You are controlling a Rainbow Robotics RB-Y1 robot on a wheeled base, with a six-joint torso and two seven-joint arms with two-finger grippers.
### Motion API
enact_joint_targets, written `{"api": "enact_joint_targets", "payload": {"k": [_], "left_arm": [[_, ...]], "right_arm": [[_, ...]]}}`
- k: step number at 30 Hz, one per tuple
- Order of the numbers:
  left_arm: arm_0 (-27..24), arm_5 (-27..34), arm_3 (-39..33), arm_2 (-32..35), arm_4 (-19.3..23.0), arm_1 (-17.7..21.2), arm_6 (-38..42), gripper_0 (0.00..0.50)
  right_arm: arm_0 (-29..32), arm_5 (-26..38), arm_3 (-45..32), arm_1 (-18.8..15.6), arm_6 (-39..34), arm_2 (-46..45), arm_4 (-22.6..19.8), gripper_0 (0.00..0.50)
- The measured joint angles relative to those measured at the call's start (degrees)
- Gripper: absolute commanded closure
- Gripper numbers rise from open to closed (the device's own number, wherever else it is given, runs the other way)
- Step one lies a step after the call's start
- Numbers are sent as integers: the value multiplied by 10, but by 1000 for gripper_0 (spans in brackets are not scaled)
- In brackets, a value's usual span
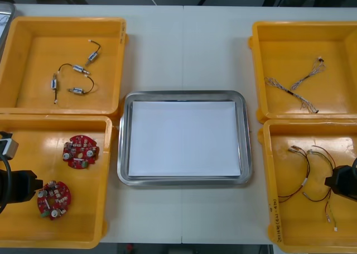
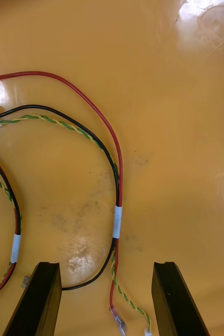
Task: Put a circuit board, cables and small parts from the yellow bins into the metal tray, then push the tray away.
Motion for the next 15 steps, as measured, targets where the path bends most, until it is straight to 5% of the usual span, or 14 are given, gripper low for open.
{"api": "enact_joint_targets", "payload": {"k": [15], "left_arm": [[5,-50,28,-38,-12,0,0,0]], "right_arm": [[0,-43,36,0,0,13,4,0]]}}
